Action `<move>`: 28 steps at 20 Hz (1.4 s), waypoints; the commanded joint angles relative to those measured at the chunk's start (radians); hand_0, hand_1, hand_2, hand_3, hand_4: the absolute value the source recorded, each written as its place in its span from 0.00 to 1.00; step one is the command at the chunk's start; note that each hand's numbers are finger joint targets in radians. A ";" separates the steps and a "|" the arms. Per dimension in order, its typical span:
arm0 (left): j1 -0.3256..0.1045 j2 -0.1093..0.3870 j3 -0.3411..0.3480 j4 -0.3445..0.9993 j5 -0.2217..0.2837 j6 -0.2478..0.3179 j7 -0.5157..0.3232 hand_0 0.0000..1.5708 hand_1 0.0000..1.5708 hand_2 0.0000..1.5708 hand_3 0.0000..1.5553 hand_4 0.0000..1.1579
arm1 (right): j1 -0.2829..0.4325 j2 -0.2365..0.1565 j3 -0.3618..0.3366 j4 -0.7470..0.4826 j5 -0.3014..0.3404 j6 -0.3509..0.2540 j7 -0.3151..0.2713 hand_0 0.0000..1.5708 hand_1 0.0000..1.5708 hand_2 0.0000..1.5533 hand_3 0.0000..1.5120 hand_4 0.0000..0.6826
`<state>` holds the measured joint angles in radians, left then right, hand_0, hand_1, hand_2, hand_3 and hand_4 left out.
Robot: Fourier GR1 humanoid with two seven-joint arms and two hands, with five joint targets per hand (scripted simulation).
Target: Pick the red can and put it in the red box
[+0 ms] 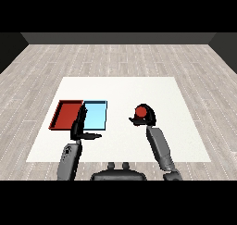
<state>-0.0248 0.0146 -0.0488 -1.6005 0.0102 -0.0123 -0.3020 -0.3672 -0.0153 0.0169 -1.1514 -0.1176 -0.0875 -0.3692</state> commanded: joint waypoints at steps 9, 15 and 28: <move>-0.135 -0.014 -0.246 0.090 0.052 0.152 0.074 0.00 0.00 0.00 0.00 0.00 | -0.023 0.015 0.174 -0.072 -0.062 -0.156 0.011 0.91 0.91 0.93 0.94 0.96; -0.169 -0.015 -0.296 0.148 0.081 0.172 0.054 0.00 0.00 0.00 0.00 0.00 | -0.069 0.014 0.158 -0.096 -0.034 -0.146 0.081 0.90 0.90 0.92 0.93 0.94; -0.280 -0.015 -0.374 0.249 0.115 0.266 0.073 0.00 0.00 0.00 0.00 0.00 | 0.020 0.015 0.339 -0.224 -0.084 -0.227 0.038 0.89 0.89 0.92 0.93 0.90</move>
<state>-0.2652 0.0001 -0.4147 -1.4194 0.1093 0.2434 -0.2186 -0.4058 -0.0007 0.3484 -1.2972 -0.2181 -0.3269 -0.3523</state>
